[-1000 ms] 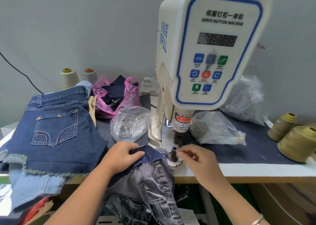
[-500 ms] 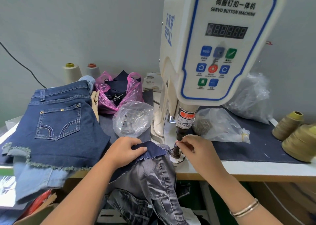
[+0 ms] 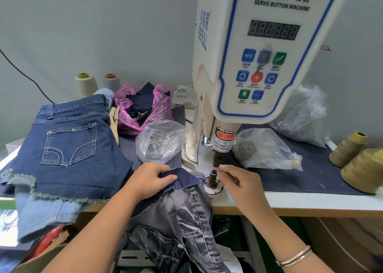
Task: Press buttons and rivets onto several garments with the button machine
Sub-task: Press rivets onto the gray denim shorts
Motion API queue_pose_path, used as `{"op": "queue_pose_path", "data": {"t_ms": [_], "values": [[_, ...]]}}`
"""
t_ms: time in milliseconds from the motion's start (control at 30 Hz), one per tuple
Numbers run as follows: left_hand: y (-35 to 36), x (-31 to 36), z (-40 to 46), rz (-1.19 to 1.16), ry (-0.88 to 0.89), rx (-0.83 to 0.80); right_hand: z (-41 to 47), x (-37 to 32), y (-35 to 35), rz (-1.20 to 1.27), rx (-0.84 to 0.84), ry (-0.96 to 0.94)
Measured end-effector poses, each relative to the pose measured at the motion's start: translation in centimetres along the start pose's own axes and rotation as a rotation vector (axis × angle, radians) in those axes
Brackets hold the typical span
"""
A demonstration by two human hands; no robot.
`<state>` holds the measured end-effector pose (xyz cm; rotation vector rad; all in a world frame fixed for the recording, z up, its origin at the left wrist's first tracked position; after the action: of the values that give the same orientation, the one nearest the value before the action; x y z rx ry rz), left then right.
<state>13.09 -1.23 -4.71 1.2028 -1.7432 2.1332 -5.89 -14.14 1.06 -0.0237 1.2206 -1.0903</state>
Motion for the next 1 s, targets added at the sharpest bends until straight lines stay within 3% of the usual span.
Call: {"op": "queue_pose_path", "data": {"t_ms": [67,200,300,367,433,500,700,833,933,1000], "values": [[0.2,0.0,0.0,-0.046,-0.014,-0.029,-0.7,-0.5,-0.5,0.022,0.021,-0.009],[0.5,1.4,-1.2,-0.421,-0.007,-0.226,-2.5,-3.1,-0.6,0.003,-0.049,-0.127],[1.4,4.6,-3.0,-0.438,0.049,-0.459,-2.7,-3.4,0.6,0.247,-0.190,0.043],[1.5,6.9,-3.7,-0.460,0.085,-0.553,-2.7,-3.6,2.2,0.250,-0.372,0.124],[0.9,8.7,-3.8,-0.467,0.120,-0.575,-2.6,-3.6,3.3,0.166,-0.532,0.141],[0.0,9.8,-3.5,-0.466,0.135,-0.566,-2.3,-3.0,2.9,0.135,-0.577,0.177],[0.4,9.4,-2.3,-0.377,0.070,-0.555,-2.2,1.2,0.4,0.506,-0.405,0.425],[1.7,8.0,-1.7,-0.342,0.042,-0.504,-2.7,2.0,2.0,0.598,-0.429,0.493],[2.1,7.3,-1.3,-0.420,0.018,-0.483,-2.6,2.0,2.5,0.497,-0.499,0.468],[2.5,7.5,-1.0,-0.475,0.006,-0.488,-2.3,2.4,2.5,0.566,-0.436,0.469]]}}
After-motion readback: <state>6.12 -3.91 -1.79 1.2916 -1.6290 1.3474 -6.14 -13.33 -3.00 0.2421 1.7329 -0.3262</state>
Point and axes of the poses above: each hand's wrist, its own z-axis towards the middle knuckle, its own y-axis out of the palm, x = y × z, the point moved 8 cm from there along z, towards the middle knuckle, and after that the axes turned 5 degrees about -x, right-handed, at the moved point
